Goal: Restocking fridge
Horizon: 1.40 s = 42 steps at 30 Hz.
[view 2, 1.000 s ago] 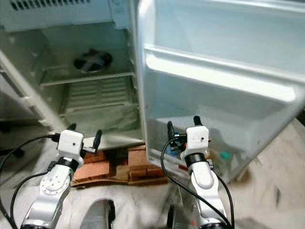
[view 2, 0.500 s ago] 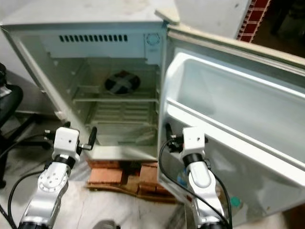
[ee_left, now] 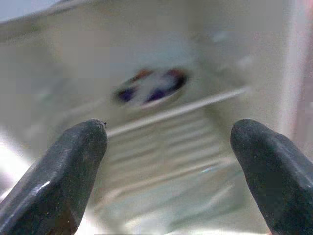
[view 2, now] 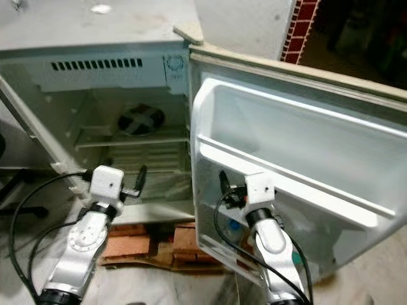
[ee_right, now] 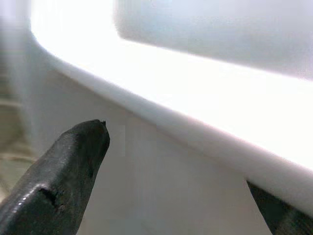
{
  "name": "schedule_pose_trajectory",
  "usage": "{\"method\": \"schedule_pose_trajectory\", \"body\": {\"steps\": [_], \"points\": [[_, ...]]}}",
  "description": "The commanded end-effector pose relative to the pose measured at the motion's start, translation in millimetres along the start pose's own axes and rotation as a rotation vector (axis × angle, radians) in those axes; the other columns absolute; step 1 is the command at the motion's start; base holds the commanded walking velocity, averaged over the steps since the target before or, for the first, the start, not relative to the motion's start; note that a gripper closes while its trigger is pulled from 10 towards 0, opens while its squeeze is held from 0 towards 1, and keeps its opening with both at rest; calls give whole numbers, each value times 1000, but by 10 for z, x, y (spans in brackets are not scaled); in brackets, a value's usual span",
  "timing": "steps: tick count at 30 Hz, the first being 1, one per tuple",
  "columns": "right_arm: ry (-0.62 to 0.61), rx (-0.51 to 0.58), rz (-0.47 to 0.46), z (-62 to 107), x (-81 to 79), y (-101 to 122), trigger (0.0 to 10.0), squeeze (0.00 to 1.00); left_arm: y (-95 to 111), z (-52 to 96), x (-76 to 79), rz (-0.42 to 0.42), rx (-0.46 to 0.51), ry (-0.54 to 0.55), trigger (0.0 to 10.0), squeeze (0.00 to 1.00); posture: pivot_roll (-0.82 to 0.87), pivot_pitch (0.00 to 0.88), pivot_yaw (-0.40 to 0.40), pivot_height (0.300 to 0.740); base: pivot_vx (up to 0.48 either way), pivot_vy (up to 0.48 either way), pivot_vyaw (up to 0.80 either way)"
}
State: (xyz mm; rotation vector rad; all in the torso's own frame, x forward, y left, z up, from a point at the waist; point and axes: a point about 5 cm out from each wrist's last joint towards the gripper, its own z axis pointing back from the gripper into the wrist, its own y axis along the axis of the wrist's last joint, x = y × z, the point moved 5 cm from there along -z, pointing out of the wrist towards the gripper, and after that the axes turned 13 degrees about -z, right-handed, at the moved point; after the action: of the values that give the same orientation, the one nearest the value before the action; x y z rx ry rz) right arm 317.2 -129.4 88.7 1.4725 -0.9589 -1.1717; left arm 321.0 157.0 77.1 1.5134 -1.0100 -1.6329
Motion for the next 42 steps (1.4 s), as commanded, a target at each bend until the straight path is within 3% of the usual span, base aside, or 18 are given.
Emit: {"method": "schedule_pose_trajectory", "body": {"steps": [1,12,22,30,42], "points": [[11,7,8,-10,-6,28,10000,0,-49,7,-2,-5,-22,3,10000,0,-2,0,27,740,0,0,0],[39,-3,12,-18,-38,12,10000,0,-45,0,23,-8,-18,-3,10000,0,-4,0,25,740,-25,0,0],[36,-14,11,-33,-52,-13,10000,0,-44,0,39,-7,-18,-12,10000,0,-6,0,29,740,-366,0,0],[139,-106,17,0,-158,-159,10000,0,-37,1,62,-10,-15,-22,10000,0,-9,0,28,740,-425,0,0],[73,-15,30,-72,-39,48,10000,0,-19,19,85,-1,8,-53,10000,0,-9,0,31,740,-125,0,0]]}}
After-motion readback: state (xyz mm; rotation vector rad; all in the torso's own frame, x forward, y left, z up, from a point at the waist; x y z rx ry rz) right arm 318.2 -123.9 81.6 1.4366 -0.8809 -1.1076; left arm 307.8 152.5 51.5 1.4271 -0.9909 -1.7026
